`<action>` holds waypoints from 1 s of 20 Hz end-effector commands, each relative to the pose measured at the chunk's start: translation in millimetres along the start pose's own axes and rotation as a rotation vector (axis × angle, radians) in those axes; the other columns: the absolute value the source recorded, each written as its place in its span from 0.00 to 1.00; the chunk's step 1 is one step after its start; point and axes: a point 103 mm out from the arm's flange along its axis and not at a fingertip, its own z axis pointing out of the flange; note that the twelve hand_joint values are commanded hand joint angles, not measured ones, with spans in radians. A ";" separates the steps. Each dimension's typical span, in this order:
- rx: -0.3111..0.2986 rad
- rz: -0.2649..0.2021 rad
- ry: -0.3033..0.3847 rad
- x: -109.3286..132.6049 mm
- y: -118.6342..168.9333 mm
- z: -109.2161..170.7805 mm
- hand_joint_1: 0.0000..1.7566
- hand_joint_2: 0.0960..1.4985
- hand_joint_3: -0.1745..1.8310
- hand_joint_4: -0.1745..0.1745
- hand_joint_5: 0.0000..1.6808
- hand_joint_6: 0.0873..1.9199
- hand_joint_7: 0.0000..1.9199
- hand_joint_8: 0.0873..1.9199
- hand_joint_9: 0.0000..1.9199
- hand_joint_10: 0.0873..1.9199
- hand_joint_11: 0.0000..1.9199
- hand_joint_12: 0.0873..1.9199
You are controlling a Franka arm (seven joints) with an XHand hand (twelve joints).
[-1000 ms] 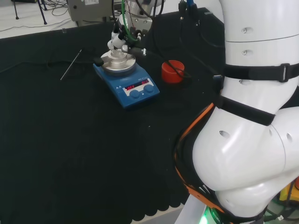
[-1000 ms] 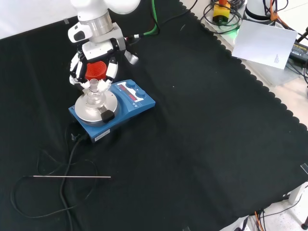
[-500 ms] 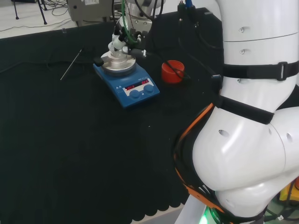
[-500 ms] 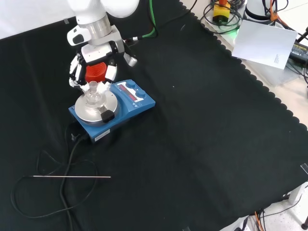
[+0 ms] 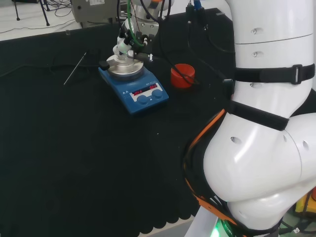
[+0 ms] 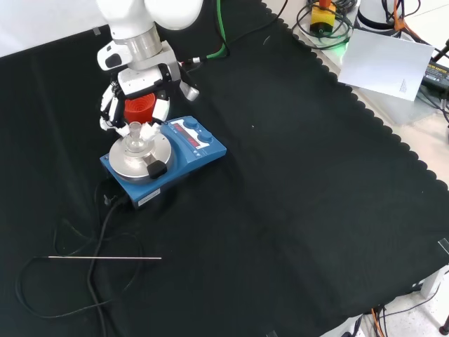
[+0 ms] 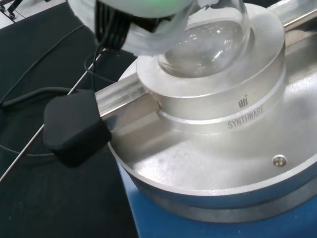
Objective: Place the round-bottom flask on the heater.
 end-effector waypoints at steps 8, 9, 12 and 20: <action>-0.010 0.009 0.042 -1.0 -4.2 -2.3 0.55 0.41 0.44 0.41 0.40 0.40 0.25 0.30 0.37 0.27 0.25 0.64; -0.006 0.011 0.043 -1.4 -4.4 -4.3 0.55 0.40 0.44 0.41 0.38 0.40 0.24 0.30 0.37 0.27 0.24 0.64; -0.004 0.012 0.046 -2.2 -5.1 -7.8 0.54 0.39 0.45 0.41 0.35 0.38 0.23 0.30 0.36 0.27 0.23 0.65; -0.013 0.007 0.052 -4.0 -8.1 -13.2 0.52 0.38 0.44 0.41 0.29 0.33 0.22 0.31 0.34 0.29 0.21 0.66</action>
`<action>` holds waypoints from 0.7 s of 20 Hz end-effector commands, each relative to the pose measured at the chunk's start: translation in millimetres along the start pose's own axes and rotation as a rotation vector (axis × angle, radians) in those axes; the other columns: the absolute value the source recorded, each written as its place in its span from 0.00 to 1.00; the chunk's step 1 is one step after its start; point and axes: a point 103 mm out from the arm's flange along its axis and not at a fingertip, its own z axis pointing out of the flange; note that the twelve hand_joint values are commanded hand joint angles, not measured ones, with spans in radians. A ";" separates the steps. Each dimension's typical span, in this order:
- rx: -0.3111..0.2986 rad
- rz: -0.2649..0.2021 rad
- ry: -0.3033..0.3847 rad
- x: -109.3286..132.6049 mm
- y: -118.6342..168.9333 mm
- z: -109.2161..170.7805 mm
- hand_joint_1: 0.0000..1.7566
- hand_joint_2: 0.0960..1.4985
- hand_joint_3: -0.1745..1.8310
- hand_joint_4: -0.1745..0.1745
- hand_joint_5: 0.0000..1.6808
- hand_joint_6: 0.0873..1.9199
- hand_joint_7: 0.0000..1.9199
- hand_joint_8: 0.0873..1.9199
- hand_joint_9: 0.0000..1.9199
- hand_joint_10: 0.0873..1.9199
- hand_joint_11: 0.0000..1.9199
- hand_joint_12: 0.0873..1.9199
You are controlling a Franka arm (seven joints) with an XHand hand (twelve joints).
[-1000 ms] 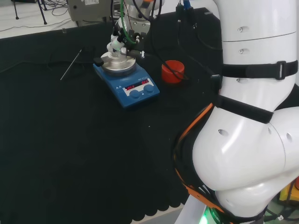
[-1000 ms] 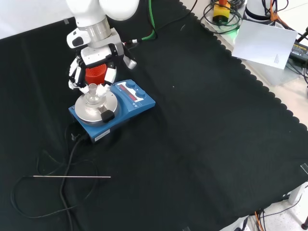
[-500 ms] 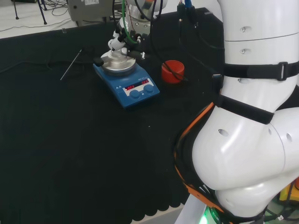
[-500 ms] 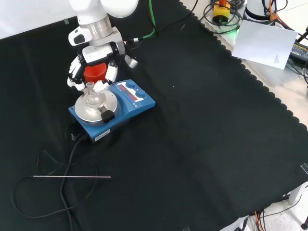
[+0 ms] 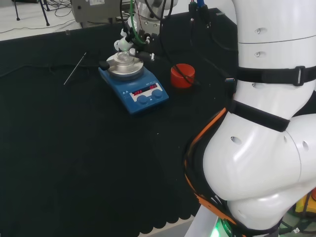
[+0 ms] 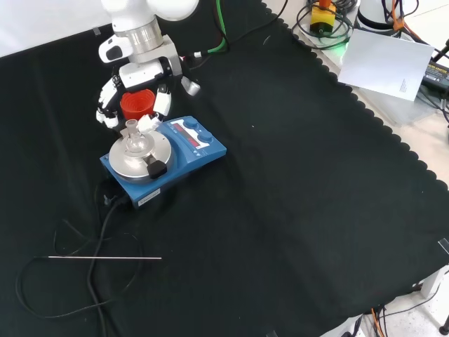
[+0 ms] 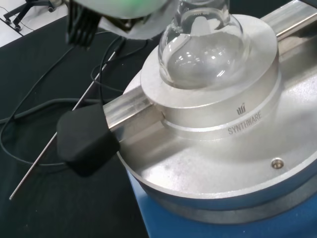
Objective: Place the round-bottom flask on the heater.
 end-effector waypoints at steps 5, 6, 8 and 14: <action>-0.015 -0.006 0.007 -3.2 -8.2 -15.3 0.50 0.38 0.43 0.40 0.24 0.22 0.21 0.31 0.33 0.30 0.20 0.66; -0.017 -0.007 0.009 -3.8 -9.4 -17.0 0.50 0.38 0.43 0.40 0.24 0.21 0.21 0.31 0.33 0.31 0.20 0.66; -0.027 -0.007 0.016 -8.4 -22.1 -30.6 0.50 0.38 0.43 0.41 0.23 0.20 0.20 0.31 0.32 0.31 0.19 0.66; -0.014 0.004 -0.010 -17.1 -48.2 -44.3 0.49 0.38 0.42 0.41 0.25 0.15 0.20 0.32 0.32 0.31 0.19 0.67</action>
